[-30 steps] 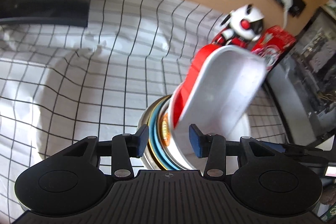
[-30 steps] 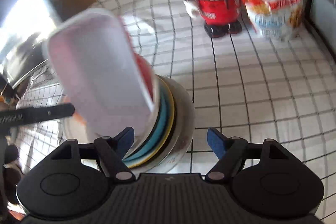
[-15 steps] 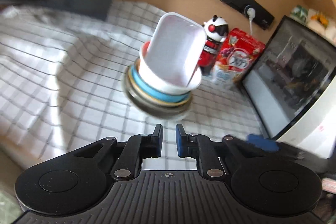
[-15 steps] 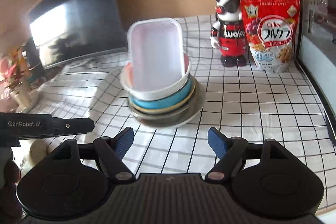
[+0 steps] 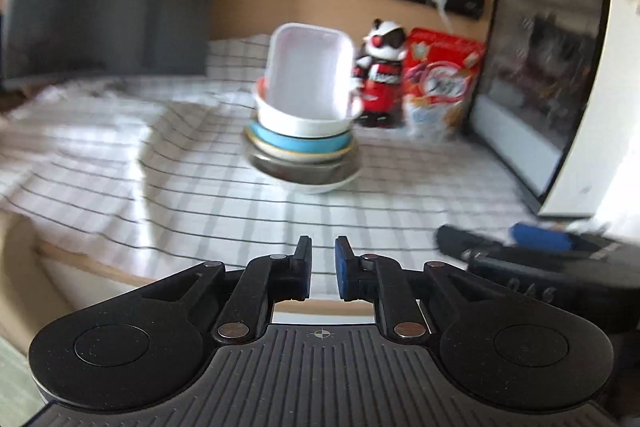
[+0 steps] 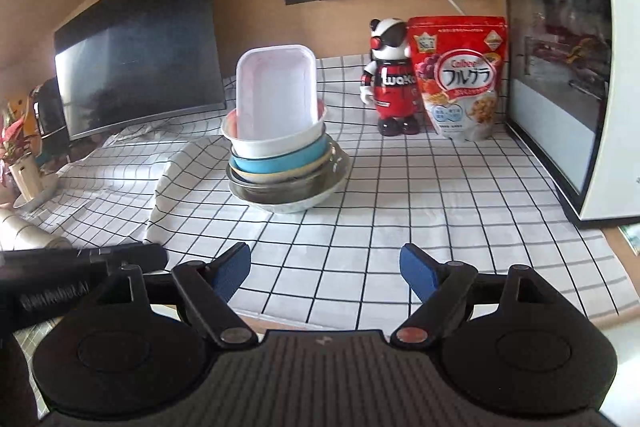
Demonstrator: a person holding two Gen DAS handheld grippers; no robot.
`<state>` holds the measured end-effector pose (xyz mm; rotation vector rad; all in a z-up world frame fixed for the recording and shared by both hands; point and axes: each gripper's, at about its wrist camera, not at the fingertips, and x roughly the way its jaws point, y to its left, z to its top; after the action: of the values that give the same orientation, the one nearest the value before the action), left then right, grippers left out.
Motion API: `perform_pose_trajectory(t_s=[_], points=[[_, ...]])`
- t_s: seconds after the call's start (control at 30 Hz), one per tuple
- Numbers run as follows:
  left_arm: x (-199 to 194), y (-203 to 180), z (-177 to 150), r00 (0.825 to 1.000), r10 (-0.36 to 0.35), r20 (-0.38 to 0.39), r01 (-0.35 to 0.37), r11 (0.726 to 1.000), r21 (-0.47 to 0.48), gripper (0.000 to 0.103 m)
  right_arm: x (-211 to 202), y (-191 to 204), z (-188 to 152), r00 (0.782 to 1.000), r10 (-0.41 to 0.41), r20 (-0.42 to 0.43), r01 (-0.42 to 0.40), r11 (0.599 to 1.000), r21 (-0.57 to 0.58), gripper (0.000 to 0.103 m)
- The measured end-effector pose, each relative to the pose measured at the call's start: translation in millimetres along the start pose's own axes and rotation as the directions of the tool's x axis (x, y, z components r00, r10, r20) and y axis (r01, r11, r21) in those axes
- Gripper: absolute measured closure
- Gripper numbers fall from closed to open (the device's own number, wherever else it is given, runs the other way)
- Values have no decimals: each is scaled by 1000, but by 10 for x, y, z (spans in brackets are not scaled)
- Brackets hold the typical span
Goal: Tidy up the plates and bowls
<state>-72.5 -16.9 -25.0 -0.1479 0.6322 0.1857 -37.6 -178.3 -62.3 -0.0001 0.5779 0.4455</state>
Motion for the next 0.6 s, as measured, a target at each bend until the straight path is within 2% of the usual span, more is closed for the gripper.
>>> perform_pose_trajectory(t_s=[0.03, 0.6], points=[[-22, -13, -20, 1000, 19, 5, -20, 1000, 14, 88, -6, 13, -14, 1000, -6, -2, 6, 1000, -2, 21], [-139, 46, -129, 1000, 3, -10, -3, 1000, 3, 88, -46, 158, -109, 1000, 13, -23, -13, 999, -31, 21]])
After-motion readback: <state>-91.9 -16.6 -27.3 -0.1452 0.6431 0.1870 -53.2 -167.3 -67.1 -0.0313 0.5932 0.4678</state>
